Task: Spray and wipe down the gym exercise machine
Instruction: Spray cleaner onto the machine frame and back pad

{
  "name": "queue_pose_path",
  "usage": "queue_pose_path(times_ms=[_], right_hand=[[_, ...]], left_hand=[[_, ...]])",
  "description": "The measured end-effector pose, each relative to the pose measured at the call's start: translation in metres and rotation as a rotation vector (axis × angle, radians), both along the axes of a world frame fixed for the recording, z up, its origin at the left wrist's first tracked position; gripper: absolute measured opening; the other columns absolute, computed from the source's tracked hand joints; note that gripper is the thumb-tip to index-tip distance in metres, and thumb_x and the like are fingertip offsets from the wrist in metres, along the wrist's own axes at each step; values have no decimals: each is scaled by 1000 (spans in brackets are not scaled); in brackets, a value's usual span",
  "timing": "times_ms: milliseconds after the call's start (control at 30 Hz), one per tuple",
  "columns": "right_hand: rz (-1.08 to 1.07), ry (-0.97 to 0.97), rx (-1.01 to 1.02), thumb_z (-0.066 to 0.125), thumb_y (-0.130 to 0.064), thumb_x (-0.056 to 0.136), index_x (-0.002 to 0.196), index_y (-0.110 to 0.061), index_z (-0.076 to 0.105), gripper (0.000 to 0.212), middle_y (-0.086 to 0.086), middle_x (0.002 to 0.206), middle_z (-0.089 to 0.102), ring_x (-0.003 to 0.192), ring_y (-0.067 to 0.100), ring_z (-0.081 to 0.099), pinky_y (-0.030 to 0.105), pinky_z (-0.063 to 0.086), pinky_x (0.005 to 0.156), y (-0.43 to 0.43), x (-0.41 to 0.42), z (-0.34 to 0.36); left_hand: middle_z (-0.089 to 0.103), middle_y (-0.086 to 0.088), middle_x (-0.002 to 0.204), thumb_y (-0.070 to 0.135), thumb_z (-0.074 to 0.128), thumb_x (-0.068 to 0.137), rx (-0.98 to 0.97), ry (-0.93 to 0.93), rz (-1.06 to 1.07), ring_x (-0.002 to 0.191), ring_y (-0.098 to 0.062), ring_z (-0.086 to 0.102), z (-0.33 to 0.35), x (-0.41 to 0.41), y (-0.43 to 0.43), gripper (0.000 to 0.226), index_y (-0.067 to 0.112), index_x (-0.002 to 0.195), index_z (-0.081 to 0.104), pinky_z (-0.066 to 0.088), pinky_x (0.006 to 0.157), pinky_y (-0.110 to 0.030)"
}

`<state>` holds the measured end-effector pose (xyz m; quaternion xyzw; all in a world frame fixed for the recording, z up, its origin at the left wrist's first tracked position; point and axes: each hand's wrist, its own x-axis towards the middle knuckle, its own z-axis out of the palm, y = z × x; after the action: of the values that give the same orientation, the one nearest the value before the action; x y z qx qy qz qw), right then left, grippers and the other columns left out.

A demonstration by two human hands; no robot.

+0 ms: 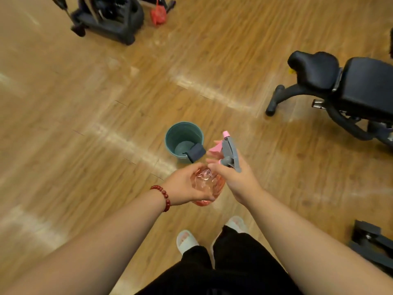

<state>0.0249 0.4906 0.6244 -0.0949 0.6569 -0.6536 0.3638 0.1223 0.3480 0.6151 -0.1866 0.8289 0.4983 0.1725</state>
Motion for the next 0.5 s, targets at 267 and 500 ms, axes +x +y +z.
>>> queue_pose_path(times_ms=[267,500], right_hand=[[219,3,-60,65,7,83,129,-22,51,56,18,113,63,106,19,66,28,55,85,-109,-69,-4],[295,-6,-85,65,-5,71,117,-31,57,53,6,103,64,101,17,66,35,55,90,-199,-137,-1]], left_hand=[[63,18,117,50,88,57,0,-29,198,107,0,60,-4,-44,-89,84,34,130,51,50,96,-28],[62,19,116,38,89,65,5,-28,288,106,2,59,-3,-101,-163,75,31,130,51,49,95,-23]])
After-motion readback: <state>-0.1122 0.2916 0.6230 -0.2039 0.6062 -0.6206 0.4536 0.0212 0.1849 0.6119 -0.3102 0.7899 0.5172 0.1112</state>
